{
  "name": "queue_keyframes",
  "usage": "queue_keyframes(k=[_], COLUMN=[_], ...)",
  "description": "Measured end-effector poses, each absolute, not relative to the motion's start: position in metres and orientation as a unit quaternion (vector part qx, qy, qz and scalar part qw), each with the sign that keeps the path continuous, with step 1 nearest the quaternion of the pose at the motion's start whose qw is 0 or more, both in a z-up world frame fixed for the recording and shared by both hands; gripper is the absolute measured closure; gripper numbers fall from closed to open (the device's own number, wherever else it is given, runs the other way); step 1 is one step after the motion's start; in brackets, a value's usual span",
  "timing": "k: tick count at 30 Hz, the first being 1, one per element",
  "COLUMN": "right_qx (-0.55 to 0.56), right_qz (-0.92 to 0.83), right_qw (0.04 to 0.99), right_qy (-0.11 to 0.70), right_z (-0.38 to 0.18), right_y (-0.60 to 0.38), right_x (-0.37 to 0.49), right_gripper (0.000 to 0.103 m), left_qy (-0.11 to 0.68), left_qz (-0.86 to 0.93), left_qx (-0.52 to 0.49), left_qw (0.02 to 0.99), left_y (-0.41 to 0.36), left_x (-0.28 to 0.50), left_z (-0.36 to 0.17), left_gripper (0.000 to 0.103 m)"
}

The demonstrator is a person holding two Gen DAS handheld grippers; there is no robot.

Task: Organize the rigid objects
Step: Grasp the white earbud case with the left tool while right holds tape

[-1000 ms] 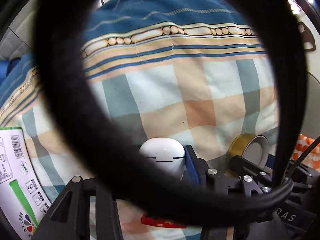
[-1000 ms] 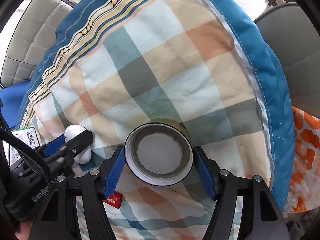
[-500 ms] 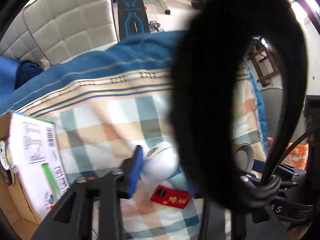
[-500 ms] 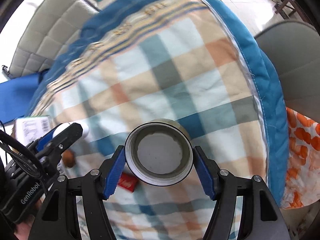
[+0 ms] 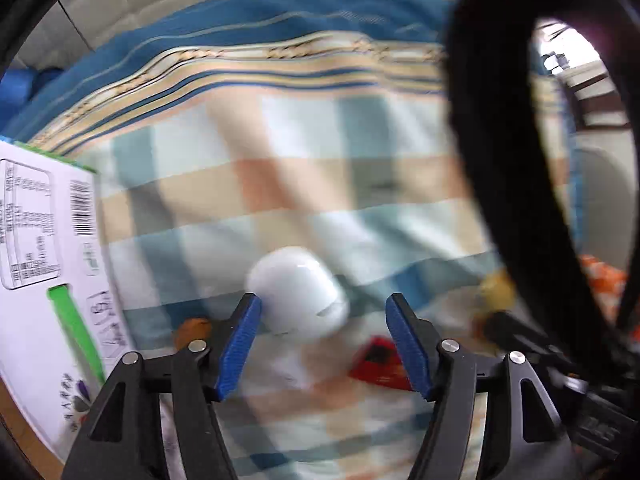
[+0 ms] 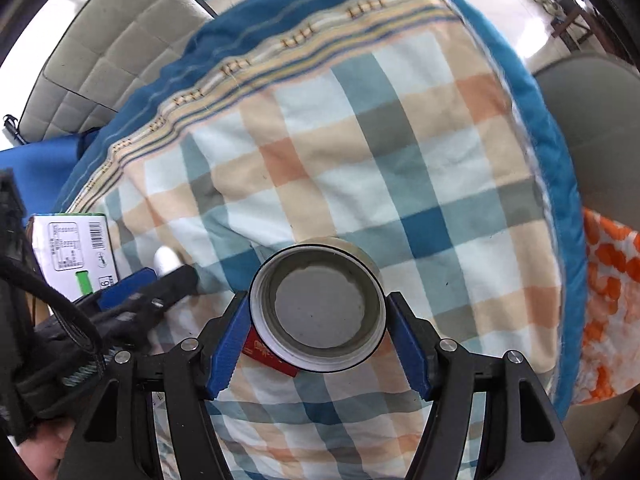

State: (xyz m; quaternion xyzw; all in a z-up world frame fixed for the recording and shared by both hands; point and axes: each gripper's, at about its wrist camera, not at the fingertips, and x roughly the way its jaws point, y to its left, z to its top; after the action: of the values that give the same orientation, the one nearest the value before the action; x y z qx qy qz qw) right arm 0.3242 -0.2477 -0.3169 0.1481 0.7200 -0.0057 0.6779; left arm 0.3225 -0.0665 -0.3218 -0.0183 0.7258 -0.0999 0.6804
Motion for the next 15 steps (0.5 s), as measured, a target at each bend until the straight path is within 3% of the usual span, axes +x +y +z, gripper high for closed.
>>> queue_keyframes(k=[3, 5, 12, 15], right_qx=[0.145, 0.146, 0.156, 0.157], right_qz=[-0.008, -0.009, -0.014, -0.015], right_qw=[0.672, 0.669, 0.660, 0.662], right_qy=[0.726, 0.729, 0.735, 0.733], right_z=[-0.330, -0.336, -0.350, -0.349], right_y=[-0.244, -0.244, -0.245, -0.245], right_x=[0.318, 0.314, 0.306, 0.306], right_gripper=[0.033, 0.033, 0.033, 0.033], left_qy=[0.725, 0.724, 0.705, 0.706], left_qz=[-0.098, -0.095, -0.087, -0.085], left_qx=[-0.014, -0.017, -0.024, -0.035], left_qw=[0.681, 0.684, 0.704, 0.702], left_y=[-0.065, -0.063, -0.058, -0.055], left_x=[0.316, 0.312, 0.310, 0.314], left_z=[-0.330, -0.335, -0.331, -0.334], left_gripper=[0.042, 0.054, 0.054, 0.049])
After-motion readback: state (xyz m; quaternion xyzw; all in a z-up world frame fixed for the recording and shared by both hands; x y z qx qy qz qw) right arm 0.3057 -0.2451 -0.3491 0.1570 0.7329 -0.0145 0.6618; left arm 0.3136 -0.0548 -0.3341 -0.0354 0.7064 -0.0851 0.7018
